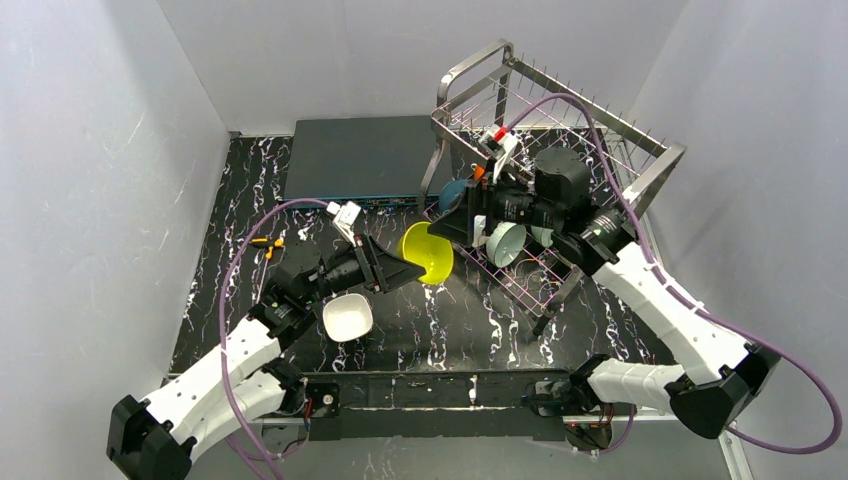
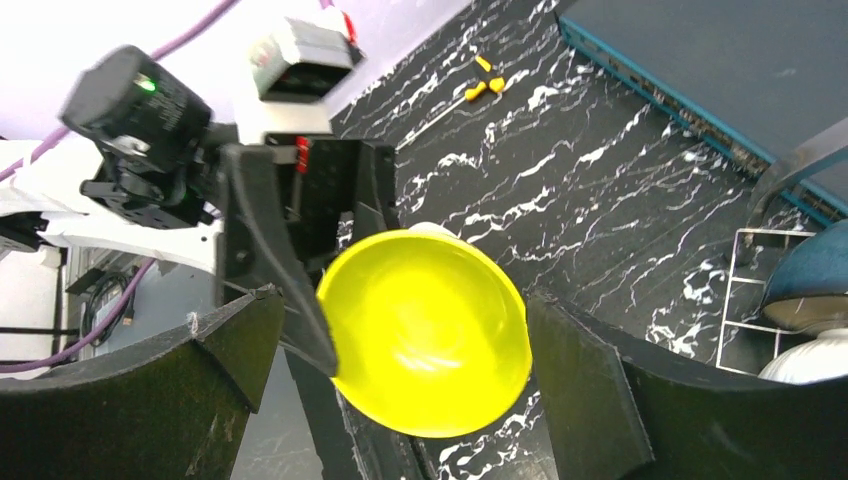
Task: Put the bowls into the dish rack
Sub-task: Pick up the bowl from the center of the board, then place the bowl in the dish rack.
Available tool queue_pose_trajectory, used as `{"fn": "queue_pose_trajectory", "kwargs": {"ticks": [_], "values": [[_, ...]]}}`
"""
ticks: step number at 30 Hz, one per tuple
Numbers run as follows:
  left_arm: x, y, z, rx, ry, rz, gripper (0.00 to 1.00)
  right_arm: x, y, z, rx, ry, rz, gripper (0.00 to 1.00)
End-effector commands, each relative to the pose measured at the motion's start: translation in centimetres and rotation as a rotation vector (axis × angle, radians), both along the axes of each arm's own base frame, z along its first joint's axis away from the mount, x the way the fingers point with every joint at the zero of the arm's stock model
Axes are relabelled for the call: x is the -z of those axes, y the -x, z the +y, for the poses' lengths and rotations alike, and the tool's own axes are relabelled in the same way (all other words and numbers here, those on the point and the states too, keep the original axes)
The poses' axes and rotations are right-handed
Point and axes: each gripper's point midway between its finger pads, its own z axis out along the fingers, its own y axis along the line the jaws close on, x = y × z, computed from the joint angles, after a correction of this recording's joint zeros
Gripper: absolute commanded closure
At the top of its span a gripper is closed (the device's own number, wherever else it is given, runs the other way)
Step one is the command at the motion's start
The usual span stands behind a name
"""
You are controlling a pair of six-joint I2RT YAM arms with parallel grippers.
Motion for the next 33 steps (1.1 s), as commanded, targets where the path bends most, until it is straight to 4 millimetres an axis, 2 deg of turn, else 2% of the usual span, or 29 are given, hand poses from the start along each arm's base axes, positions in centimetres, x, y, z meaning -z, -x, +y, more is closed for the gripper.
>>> {"fn": "queue_pose_trajectory", "kwargs": {"ticks": [1, 4, 11, 21, 33], "values": [[0.8, -0.5, -0.3, 0.008, -0.030, -0.064, 1.00, -4.8, 0.2, -0.6, 0.023, -0.100, -0.140, 0.01], [2.2, -0.7, -0.9, 0.039, -0.069, -0.048, 1.00, -5.6, 0.4, -0.9, 0.027, -0.122, -0.162, 0.01], [3.5, -1.7, -3.3, 0.134, -0.165, -0.088, 1.00, -6.9, 0.7, -1.8, 0.066, -0.147, -0.204, 0.01], [4.2, -2.9, -8.3, 0.253, -0.292, -0.165, 1.00, -7.7, 0.9, -2.8, 0.099, -0.155, -0.229, 0.01], [5.6, -2.8, -14.8, 0.357, -0.411, -0.344, 1.00, -7.7, 0.9, -3.1, 0.112, -0.145, -0.249, 0.01]]}}
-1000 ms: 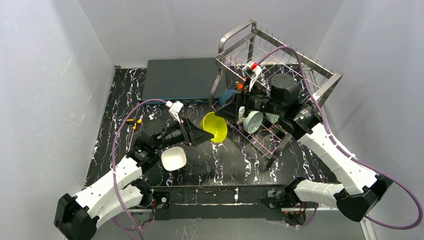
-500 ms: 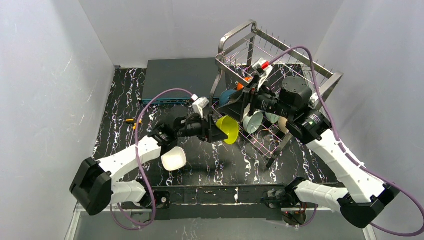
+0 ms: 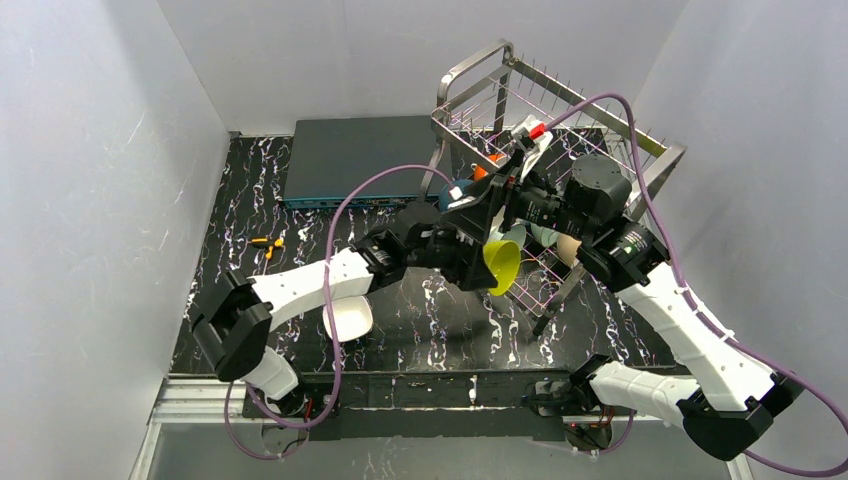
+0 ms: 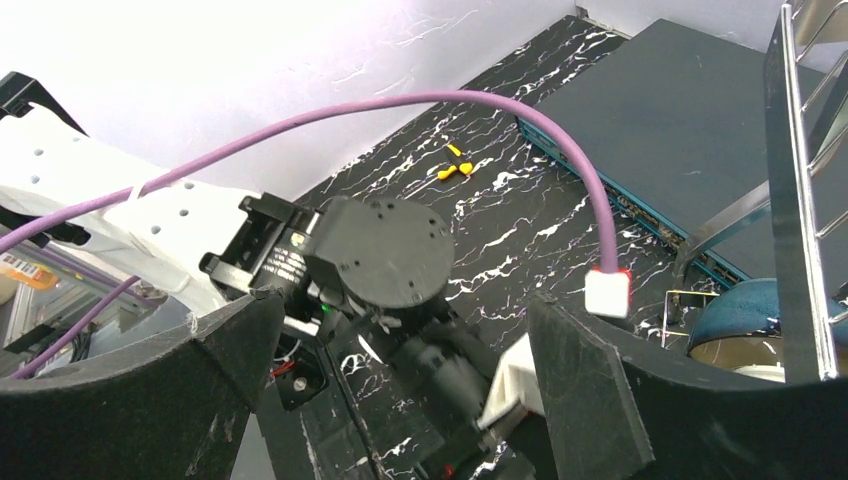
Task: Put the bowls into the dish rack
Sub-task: Place the bowl in the dish rack.
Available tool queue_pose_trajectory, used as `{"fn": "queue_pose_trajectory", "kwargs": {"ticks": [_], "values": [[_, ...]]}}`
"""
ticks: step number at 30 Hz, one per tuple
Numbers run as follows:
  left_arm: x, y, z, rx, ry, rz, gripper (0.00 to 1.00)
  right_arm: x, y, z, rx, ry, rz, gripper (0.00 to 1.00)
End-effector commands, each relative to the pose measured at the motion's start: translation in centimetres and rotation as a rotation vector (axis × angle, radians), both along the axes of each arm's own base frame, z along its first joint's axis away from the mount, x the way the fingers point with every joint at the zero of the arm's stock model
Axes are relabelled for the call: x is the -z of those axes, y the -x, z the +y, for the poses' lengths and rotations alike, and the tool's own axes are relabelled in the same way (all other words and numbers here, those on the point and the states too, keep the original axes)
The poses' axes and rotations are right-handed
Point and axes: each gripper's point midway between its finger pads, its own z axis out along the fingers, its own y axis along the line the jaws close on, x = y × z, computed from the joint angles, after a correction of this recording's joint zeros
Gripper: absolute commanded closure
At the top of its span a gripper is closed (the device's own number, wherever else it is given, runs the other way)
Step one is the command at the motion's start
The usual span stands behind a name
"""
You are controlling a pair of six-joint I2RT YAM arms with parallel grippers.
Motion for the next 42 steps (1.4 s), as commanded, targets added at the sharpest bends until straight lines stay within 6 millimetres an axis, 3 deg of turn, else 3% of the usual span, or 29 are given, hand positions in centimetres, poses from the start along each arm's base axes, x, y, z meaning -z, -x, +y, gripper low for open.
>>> {"fn": "queue_pose_trajectory", "kwargs": {"ticks": [1, 12, 24, 42], "values": [[-1.8, -0.3, -2.1, 0.052, 0.010, -0.162, 1.00, -2.2, 0.2, -0.6, 0.018, -0.035, -0.072, 0.01], [0.0, -1.2, -4.2, 0.056, -0.109, -0.352, 1.00, -1.7, 0.0, -0.7, 0.023, -0.021, -0.072, 0.01], [-0.1, -3.3, -6.9, 0.035, -0.141, -0.429, 1.00, -1.3, 0.2, -0.9, 0.030, -0.024, -0.070, 0.02], [2.2, -4.8, -9.5, 0.081, -0.220, -0.576, 1.00, -1.1, 0.4, -1.3, 0.039, -0.018, -0.069, 0.01]]}}
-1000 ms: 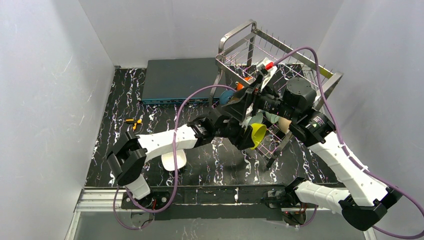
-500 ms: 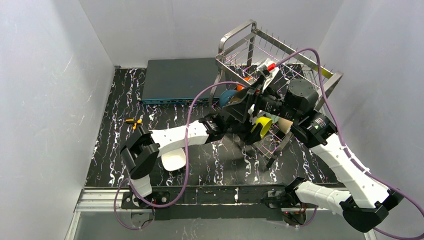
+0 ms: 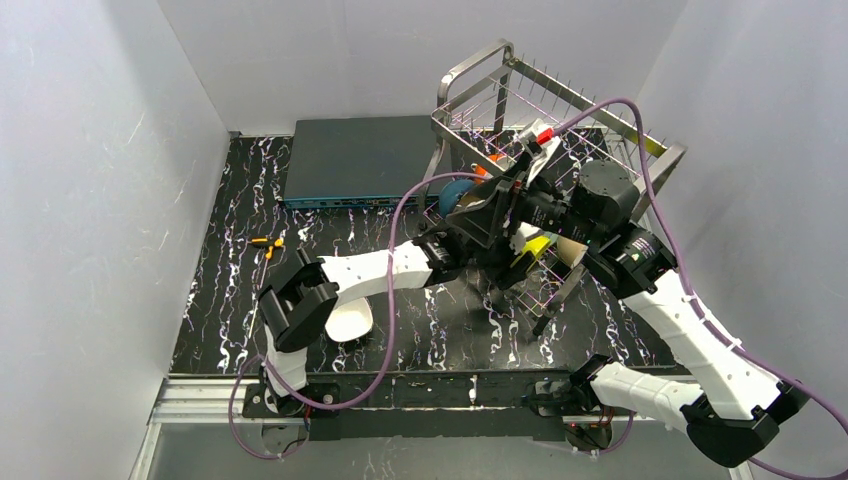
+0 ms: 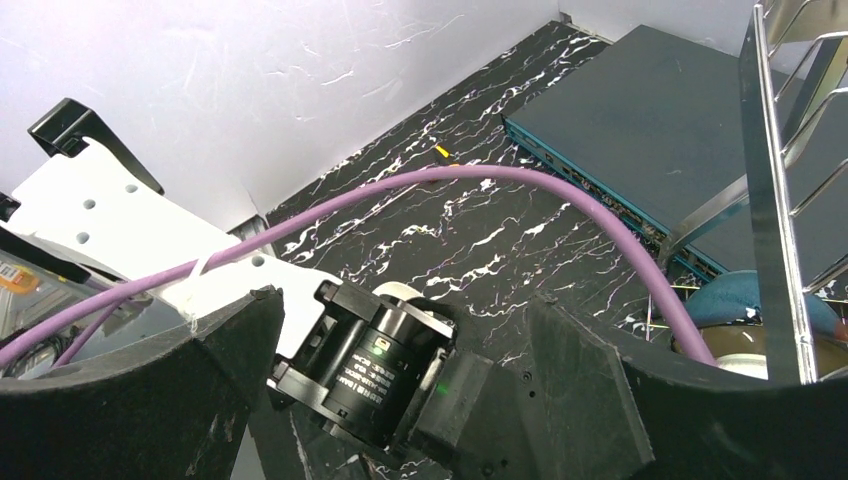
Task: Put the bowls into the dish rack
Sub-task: Place the bowl in the dish rack.
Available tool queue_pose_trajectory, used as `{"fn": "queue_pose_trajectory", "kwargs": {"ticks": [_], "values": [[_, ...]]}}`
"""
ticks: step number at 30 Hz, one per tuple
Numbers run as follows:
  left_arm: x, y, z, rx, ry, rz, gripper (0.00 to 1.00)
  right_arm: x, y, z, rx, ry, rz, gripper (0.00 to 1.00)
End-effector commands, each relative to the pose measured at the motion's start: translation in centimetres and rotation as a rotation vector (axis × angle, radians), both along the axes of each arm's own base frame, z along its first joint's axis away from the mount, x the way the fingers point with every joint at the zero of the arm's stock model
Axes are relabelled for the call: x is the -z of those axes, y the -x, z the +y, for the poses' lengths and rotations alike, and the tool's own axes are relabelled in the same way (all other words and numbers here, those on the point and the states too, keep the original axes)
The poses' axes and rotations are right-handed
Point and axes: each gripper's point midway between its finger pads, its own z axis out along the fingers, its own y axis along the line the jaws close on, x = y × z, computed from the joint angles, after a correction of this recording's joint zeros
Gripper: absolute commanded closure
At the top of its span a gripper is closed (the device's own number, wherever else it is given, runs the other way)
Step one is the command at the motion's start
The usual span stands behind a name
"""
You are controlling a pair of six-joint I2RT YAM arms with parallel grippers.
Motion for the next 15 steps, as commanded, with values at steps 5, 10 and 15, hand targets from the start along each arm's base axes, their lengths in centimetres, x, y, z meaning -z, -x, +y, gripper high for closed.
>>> {"fn": "queue_pose_trajectory", "kwargs": {"ticks": [5, 10, 15], "values": [[-1.9, -0.1, -2.3, 0.061, 0.020, -0.112, 1.00, -1.1, 0.1, -0.5, 0.014, -0.018, -0.050, 0.01], [-1.1, -0.6, -2.9, 0.030, -0.009, -0.116, 1.00, -1.0, 0.1, -0.6, 0.018, -0.016, -0.051, 0.01], [-0.4, -1.7, -3.1, -0.021, -0.075, -0.134, 1.00, -1.0, 0.1, -0.6, 0.018, -0.015, -0.050, 0.01]]}}
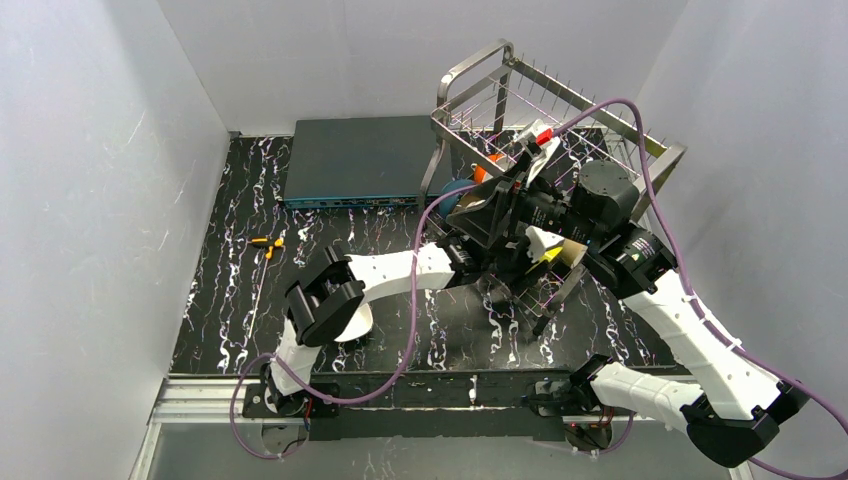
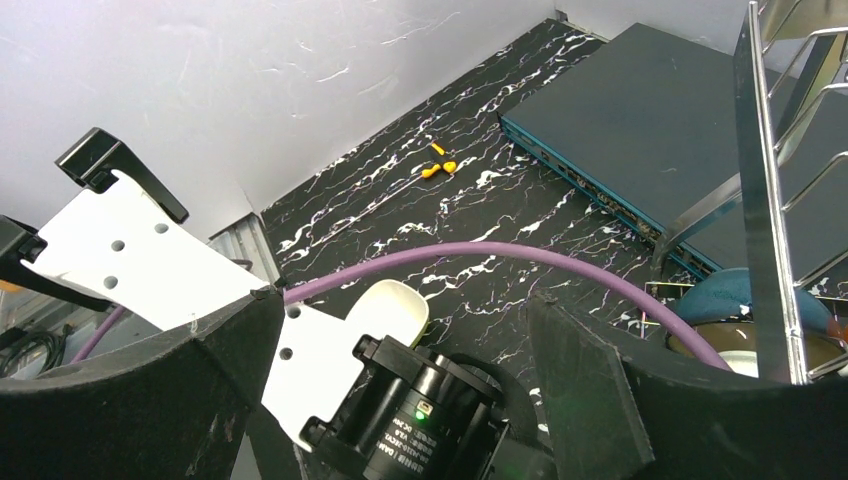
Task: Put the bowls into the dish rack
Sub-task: Place the bowl in the dish rack.
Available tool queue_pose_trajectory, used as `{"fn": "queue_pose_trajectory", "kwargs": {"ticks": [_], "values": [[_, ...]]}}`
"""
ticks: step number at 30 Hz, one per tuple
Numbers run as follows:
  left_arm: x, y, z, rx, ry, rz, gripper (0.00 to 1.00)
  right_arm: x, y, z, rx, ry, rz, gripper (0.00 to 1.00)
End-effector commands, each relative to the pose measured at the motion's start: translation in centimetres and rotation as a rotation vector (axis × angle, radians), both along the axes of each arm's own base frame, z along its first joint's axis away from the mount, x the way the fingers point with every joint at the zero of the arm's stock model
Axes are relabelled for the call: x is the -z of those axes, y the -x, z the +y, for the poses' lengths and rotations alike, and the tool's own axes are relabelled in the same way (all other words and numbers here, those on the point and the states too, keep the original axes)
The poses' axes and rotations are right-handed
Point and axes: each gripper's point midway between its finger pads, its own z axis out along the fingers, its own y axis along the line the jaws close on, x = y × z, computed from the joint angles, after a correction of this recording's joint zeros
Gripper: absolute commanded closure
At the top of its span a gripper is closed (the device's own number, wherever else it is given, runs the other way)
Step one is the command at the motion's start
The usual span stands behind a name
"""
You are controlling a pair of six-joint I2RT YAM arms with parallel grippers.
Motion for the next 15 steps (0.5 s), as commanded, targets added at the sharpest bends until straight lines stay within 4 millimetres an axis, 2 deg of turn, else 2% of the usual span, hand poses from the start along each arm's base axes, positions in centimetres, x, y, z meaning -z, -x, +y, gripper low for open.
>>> {"fn": "queue_pose_trajectory", "kwargs": {"ticks": [1, 9, 15], "values": [[-3.0, -1.7, -0.5, -0.065, 0.014, -0.084, 1.00, -1.2, 0.2, -0.5, 0.015, -0.024, -0.043, 0.01], [-3.2, -2.7, 1.0, -0.151, -0.003, -0.129, 1.00, -0.9, 0.1, -0.6, 0.019, -0.018, -0.041, 0.01], [-1.9, -2.6, 1.8, -0.171, -0.051, -0.122, 1.00, -0.8, 0.1, -0.4, 0.013, -0.022, -0.036, 0.01]]}}
